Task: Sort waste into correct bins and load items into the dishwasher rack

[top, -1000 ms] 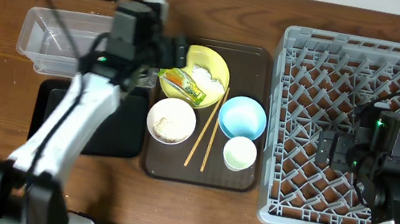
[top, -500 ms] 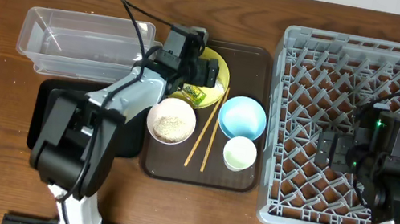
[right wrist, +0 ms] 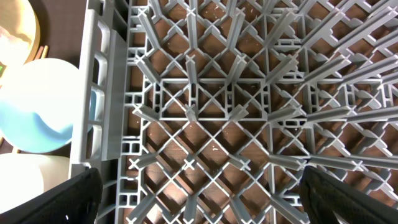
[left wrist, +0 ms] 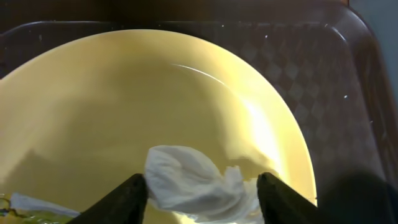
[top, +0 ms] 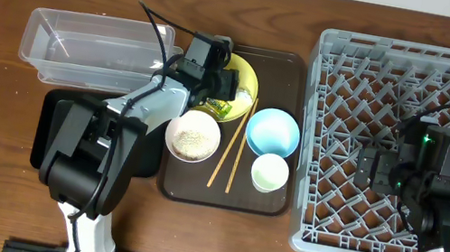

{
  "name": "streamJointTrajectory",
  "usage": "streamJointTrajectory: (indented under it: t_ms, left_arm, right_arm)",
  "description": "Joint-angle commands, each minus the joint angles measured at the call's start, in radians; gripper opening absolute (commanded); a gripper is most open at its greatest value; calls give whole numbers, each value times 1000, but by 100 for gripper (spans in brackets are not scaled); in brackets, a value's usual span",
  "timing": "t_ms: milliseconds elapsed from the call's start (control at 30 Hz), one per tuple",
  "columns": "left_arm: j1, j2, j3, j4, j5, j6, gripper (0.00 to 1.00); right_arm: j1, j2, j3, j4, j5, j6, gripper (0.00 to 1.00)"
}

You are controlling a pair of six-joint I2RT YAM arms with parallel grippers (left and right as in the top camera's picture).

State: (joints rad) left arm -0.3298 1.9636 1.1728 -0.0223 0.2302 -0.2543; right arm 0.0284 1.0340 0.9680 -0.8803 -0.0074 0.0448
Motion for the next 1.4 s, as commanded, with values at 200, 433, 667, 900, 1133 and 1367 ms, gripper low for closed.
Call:
streamJointTrajectory:
  t_ms: [200,433,667,900,1133,1367]
  left_arm:
    - [-4,11,13,-21,-44,6,27]
    - [9,-49,18,-21,-44,5,6]
    - [102,-272,18,-98,-128,5,6]
    - [275,-391,18,-236,-269,6,7]
    - [327,-368,18,-299,-268,5,55]
    - [224,-384,18,-320,-140,5,57]
  right_arm:
    - [5,0,23,-6,-5,11,99]
    - [5,0,23,-6,-5,10,99]
    - [5,0,23,-6,-5,10,99]
    - [5,0,23,2,-5,11,99]
    - [5,0,23,0,-5,11,99]
    - [5,0,23,1,-5,11,99]
